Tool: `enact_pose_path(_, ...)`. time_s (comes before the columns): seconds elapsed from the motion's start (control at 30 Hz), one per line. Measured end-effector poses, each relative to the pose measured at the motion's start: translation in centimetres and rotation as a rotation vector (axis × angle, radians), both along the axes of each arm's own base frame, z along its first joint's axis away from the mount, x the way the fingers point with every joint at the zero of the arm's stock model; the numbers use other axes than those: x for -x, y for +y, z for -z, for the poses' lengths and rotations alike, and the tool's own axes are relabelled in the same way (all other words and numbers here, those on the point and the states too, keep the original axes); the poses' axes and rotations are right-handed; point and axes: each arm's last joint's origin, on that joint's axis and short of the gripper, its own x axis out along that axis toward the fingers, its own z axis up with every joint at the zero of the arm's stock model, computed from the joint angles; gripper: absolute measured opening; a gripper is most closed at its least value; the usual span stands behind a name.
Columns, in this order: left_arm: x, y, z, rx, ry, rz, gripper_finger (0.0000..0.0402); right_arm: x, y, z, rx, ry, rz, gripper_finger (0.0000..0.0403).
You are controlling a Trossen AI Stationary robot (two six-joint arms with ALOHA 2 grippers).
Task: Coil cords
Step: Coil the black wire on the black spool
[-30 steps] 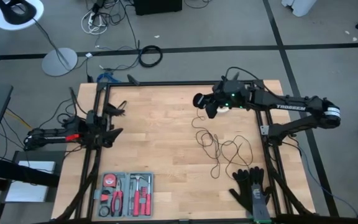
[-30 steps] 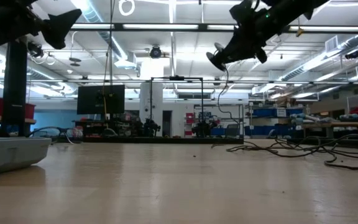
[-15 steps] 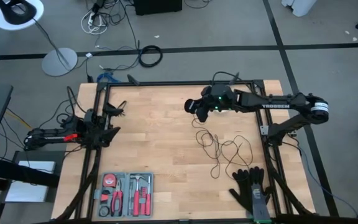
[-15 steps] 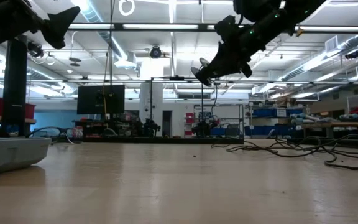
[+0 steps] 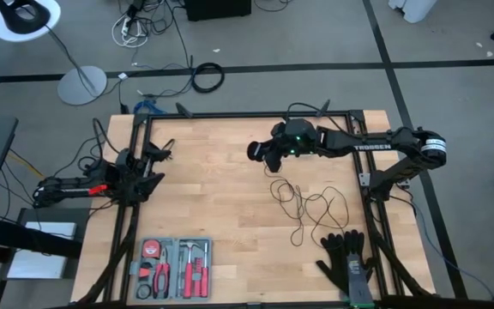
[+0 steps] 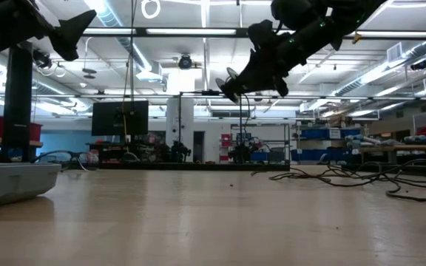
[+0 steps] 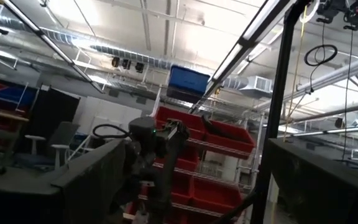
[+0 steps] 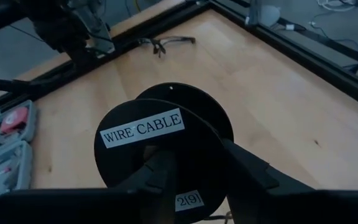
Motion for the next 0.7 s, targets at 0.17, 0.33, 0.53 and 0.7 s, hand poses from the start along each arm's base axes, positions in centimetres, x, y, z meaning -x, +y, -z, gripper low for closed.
enact_pose_path(0.17, -0.1, 0.1, 0.2, 0.021, 0.026, -0.041, 0.0394, -0.2, 0.4, -0.2, 0.003, -0.017, -0.014, 0.0101)
enact_pose_path(0.33, -0.6, 0.5, 0.9, 0.076, 0.106, -0.151, 0.0392, -0.3, 0.6, -0.2, 0.006, -0.026, -0.020, 0.0103)
enact_pose_path(0.53, -1.5, 0.7, 1.4, 0.104, 0.185, -0.220, 0.0359, -0.3, 0.5, -0.4, 0.011, -0.045, -0.019, 0.0103)
enact_pose_path(0.7, -2.4, 0.8, 1.9, 0.086, 0.250, -0.240, 0.0228, -0.3, 0.5, -0.4, 0.016, -0.044, -0.008, 0.0102)
